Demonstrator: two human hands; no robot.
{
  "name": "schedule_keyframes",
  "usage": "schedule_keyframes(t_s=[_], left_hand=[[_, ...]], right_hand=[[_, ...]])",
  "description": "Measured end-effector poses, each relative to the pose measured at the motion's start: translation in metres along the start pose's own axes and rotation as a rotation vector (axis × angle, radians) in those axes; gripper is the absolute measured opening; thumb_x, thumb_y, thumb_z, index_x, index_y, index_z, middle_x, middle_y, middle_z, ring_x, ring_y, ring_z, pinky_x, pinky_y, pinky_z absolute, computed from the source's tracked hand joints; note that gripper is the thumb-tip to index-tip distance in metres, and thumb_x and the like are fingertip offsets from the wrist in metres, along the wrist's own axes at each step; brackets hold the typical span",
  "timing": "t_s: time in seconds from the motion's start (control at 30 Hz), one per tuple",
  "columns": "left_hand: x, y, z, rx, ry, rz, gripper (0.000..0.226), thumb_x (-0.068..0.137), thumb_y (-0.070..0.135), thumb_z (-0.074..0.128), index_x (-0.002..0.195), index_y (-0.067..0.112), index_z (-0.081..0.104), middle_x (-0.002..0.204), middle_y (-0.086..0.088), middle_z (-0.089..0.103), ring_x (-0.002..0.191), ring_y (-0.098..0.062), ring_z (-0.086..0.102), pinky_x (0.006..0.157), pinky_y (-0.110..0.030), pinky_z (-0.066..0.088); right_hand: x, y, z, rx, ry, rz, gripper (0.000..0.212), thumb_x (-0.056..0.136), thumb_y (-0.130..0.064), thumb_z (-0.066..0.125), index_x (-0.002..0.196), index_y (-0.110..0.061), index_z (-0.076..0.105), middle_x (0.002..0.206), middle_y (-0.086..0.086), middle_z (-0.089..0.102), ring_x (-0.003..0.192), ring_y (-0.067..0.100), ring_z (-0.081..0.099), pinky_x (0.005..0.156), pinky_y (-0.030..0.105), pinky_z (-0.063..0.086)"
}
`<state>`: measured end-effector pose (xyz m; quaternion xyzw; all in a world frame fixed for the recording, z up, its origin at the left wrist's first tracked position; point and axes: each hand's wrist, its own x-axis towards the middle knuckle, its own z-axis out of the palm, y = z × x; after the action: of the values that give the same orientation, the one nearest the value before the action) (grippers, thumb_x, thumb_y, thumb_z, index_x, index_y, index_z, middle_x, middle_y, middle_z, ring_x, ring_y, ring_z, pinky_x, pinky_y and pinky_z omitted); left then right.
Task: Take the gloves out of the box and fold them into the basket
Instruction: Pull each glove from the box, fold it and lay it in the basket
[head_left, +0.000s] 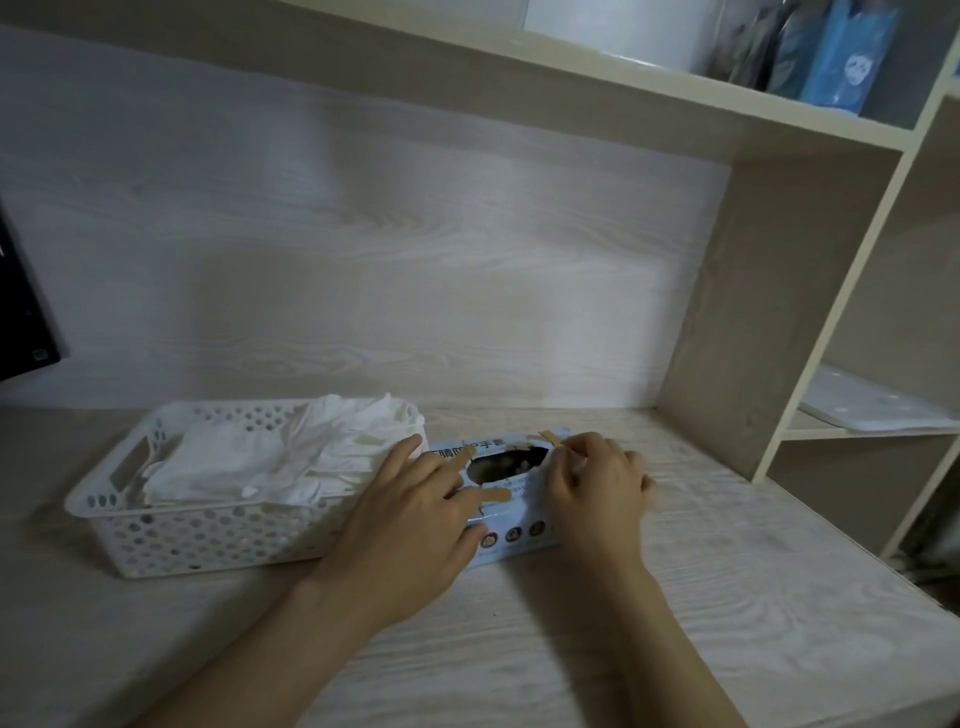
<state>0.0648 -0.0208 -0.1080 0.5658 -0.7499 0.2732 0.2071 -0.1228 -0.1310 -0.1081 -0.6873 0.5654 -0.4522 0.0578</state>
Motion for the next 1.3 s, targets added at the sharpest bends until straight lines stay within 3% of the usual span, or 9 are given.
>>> schedule_keyframes(t_s=[0.17, 0.27, 0.47, 0.63, 0.77, 0.87, 1.03, 1.13, 1.3], left_hand=[[-0.001, -0.001, 0.004, -0.034, 0.041, -0.014, 0.039, 0.098, 0.050, 0.046, 0.098, 0.030, 0.079, 0.096, 0.011, 0.070, 0.101, -0.015, 0.063, 0.115, -0.047, 0.032], [-0.001, 0.000, 0.004, -0.039, 0.032, -0.023, 0.037, 0.098, 0.050, 0.047, 0.098, 0.031, 0.079, 0.096, 0.011, 0.070, 0.101, -0.015, 0.063, 0.114, -0.047, 0.035], [0.000, 0.000, -0.001, -0.061, 0.003, -0.032, 0.036, 0.098, 0.052, 0.048, 0.101, 0.033, 0.077, 0.100, 0.014, 0.068, 0.105, -0.013, 0.060, 0.115, -0.046, 0.036], [0.000, -0.001, 0.000, -0.080, -0.010, -0.037, 0.036, 0.097, 0.052, 0.049, 0.101, 0.032, 0.079, 0.098, 0.015, 0.069, 0.105, -0.012, 0.059, 0.116, -0.043, 0.035], [0.004, 0.005, -0.010, -0.243, 0.175, -0.120, 0.022, 0.095, 0.042, 0.062, 0.086, 0.023, 0.066, 0.086, 0.011, 0.060, 0.087, -0.013, 0.054, 0.090, -0.036, 0.048], [0.007, 0.009, -0.024, -0.243, 0.354, -0.239, 0.029, 0.089, 0.043, 0.068, 0.089, 0.021, 0.049, 0.082, 0.008, 0.046, 0.076, -0.015, 0.045, 0.074, -0.033, 0.042], [0.007, 0.003, -0.017, -0.265, 0.224, -0.262, 0.057, 0.083, 0.045, 0.077, 0.132, 0.023, 0.057, 0.128, 0.003, 0.059, 0.109, -0.020, 0.059, 0.094, -0.040, 0.044], [0.008, -0.001, -0.012, -0.200, 0.122, -0.152, 0.047, 0.082, 0.036, 0.077, 0.127, 0.029, 0.067, 0.137, 0.005, 0.060, 0.118, -0.020, 0.059, 0.101, -0.042, 0.040], [0.004, -0.002, -0.007, -0.085, -0.002, -0.093, 0.039, 0.070, 0.025, 0.086, 0.107, 0.027, 0.074, 0.133, 0.007, 0.064, 0.120, -0.021, 0.058, 0.112, -0.049, 0.033]], right_hand=[[0.000, -0.014, -0.003, 0.408, 0.032, -0.101, 0.016, 0.105, -0.035, 0.053, 0.099, -0.025, 0.064, 0.091, -0.013, 0.070, 0.087, 0.007, 0.067, 0.077, 0.041, 0.059], [0.003, -0.026, -0.008, 0.548, 0.024, -0.113, 0.014, 0.109, -0.020, 0.054, 0.100, -0.017, 0.065, 0.089, -0.008, 0.070, 0.083, 0.010, 0.067, 0.071, 0.032, 0.055], [0.005, -0.045, -0.005, 0.691, 0.036, -0.142, 0.015, 0.113, -0.030, 0.045, 0.105, -0.023, 0.057, 0.094, -0.003, 0.066, 0.086, 0.024, 0.069, 0.074, 0.058, 0.060], [0.010, -0.069, -0.023, 0.905, 0.063, -0.098, 0.016, 0.114, -0.022, 0.043, 0.109, -0.010, 0.053, 0.101, 0.009, 0.069, 0.092, 0.026, 0.075, 0.076, 0.048, 0.066], [0.012, -0.081, -0.040, 0.998, 0.037, 0.014, 0.015, 0.112, -0.019, 0.048, 0.109, -0.006, 0.056, 0.095, 0.014, 0.076, 0.085, 0.028, 0.078, 0.064, 0.048, 0.066], [0.010, -0.077, -0.039, 0.857, 0.080, 0.026, 0.015, 0.097, -0.012, 0.059, 0.084, -0.008, 0.066, 0.075, 0.008, 0.072, 0.069, 0.027, 0.072, 0.060, 0.047, 0.061], [0.002, -0.067, -0.026, 0.707, -0.026, -0.023, 0.021, 0.094, -0.014, 0.063, 0.074, -0.008, 0.066, 0.072, 0.008, 0.069, 0.069, 0.019, 0.066, 0.065, 0.040, 0.057], [0.002, -0.062, -0.023, 0.868, -0.156, 0.026, 0.025, 0.106, -0.022, 0.058, 0.087, -0.008, 0.067, 0.086, 0.012, 0.074, 0.084, 0.035, 0.074, 0.073, 0.055, 0.064], [0.010, -0.059, -0.022, 0.927, -0.052, 0.137, 0.027, 0.113, -0.030, 0.047, 0.103, -0.010, 0.062, 0.096, 0.010, 0.079, 0.089, 0.031, 0.078, 0.070, 0.048, 0.065]])
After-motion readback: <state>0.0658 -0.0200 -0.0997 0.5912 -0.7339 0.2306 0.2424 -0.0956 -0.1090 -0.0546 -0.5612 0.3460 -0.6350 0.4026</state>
